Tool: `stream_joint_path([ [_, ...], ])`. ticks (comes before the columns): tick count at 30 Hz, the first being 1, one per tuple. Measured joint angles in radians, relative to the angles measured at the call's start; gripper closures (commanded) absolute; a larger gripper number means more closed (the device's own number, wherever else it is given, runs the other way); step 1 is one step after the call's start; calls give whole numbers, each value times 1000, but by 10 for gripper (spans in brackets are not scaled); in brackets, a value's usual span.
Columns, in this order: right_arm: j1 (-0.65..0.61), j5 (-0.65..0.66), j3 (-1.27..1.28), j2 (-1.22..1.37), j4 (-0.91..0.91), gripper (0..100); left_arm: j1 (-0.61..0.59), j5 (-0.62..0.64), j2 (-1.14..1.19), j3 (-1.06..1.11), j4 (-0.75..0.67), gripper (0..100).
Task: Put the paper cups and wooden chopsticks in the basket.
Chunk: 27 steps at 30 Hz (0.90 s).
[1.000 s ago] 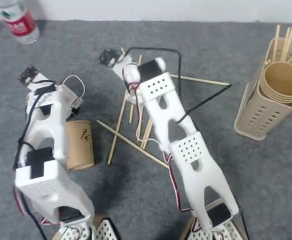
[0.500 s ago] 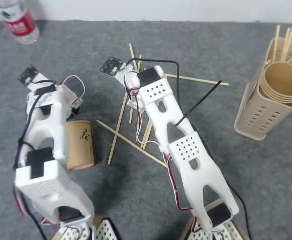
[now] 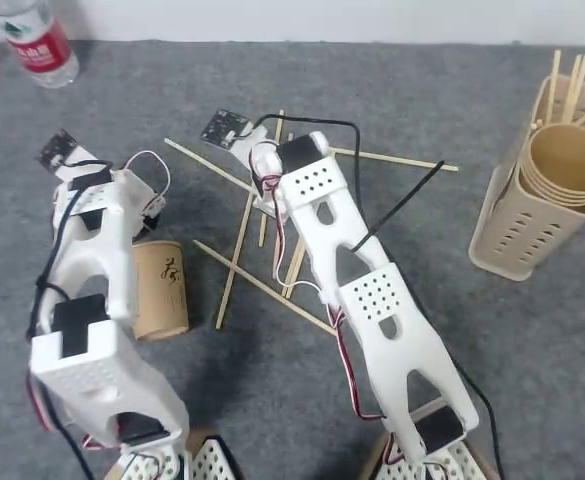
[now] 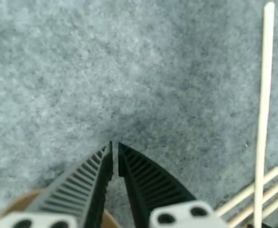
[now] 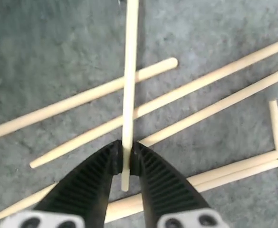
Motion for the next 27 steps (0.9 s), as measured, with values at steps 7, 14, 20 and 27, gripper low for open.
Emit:
stream_joint_path([
  [7,41,63,-38,-41,140,991,0,0,0,0,0,987],
  [14,238,63,229,-264,140,991,0,0,0,0,0,987],
  [20,333,64,677,-479,140,991,0,0,0,0,0,987],
  [27,407,66,990,-620,140,852,0,0,0,0,0,987],
])
